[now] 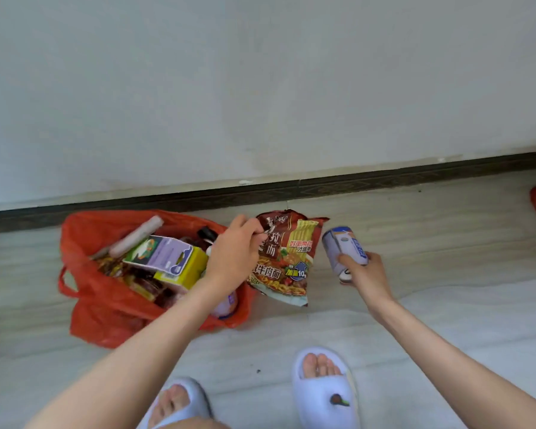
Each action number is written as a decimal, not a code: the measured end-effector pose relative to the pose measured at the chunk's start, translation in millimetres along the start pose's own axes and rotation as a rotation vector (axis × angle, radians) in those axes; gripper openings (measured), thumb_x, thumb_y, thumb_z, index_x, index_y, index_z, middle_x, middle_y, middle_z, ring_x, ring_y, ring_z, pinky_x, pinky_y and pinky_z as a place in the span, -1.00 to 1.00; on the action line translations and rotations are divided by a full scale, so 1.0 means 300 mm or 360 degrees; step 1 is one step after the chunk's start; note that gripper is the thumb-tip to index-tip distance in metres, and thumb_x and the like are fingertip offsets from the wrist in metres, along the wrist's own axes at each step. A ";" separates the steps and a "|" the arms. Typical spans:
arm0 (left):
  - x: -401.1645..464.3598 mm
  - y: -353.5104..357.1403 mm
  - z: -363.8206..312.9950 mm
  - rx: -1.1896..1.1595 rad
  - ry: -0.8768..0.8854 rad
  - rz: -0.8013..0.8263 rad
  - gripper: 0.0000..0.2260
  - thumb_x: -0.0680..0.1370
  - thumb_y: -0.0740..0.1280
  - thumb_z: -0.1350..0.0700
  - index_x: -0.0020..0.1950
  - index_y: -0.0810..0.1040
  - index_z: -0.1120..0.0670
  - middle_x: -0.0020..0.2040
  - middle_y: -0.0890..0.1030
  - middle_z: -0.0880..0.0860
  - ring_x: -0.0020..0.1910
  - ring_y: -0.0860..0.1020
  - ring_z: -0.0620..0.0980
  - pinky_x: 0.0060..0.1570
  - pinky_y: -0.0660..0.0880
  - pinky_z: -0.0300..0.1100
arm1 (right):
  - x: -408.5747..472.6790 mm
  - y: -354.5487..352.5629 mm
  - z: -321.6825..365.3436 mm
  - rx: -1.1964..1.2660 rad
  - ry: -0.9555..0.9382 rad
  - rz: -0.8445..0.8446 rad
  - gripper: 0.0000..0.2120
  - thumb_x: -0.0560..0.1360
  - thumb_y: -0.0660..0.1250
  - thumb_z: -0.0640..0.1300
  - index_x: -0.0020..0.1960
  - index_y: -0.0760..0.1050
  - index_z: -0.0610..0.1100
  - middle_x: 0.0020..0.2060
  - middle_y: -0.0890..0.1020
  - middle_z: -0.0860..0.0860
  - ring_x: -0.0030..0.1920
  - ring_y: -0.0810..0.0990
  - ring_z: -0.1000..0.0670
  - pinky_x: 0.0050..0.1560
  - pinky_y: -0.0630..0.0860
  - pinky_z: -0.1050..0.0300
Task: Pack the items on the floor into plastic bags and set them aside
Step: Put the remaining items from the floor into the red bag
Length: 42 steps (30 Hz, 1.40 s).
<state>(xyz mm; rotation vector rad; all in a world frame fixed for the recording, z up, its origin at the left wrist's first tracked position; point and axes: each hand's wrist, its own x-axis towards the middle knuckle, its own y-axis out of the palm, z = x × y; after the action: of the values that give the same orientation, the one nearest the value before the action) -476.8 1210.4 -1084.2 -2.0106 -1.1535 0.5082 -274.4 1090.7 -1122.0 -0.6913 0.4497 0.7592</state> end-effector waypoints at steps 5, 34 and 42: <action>-0.149 -0.252 0.118 0.0051 -0.0322 -0.0406 -0.92 0.53 0.28 0.15 -0.09 0.53 0.16 -0.12 0.54 0.11 -0.16 0.52 0.14 -0.19 0.42 -0.03 | -0.191 0.146 0.163 -0.0076 -0.0201 0.0250 -0.54 0.33 0.46 -0.13 0.13 0.33 -0.17 -0.03 0.56 -0.09 -0.04 0.58 -0.11 0.05 0.55 -0.10; -0.308 -0.431 0.598 -0.1542 -0.1803 -0.0694 -0.52 0.44 0.43 0.07 0.29 0.39 0.20 -0.04 0.55 0.05 -0.15 0.55 -0.02 -0.19 0.49 -0.17 | -0.394 0.716 0.477 -0.1432 -0.1436 0.1118 -0.37 0.32 0.46 -0.07 0.30 0.26 -0.08 -0.01 0.41 -0.04 -0.01 0.47 -0.05 -0.11 0.36 0.15; -0.380 -0.497 0.531 -0.0818 -0.1353 -0.0689 -0.92 0.39 0.29 0.12 -0.25 0.58 0.06 -0.32 0.62 0.06 -0.28 0.56 0.04 -0.18 0.48 -0.05 | -0.460 0.765 0.406 -0.1469 -0.1434 0.1151 -0.26 0.31 0.47 0.03 0.39 0.22 -0.04 0.15 0.40 -0.05 0.15 0.43 -0.06 0.04 0.36 0.15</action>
<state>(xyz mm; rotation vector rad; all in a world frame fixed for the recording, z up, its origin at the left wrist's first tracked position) -722.4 1224.7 -1074.7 -1.8728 -2.3688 0.9517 -520.9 1233.0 -1047.2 -0.9379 -0.5756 1.8966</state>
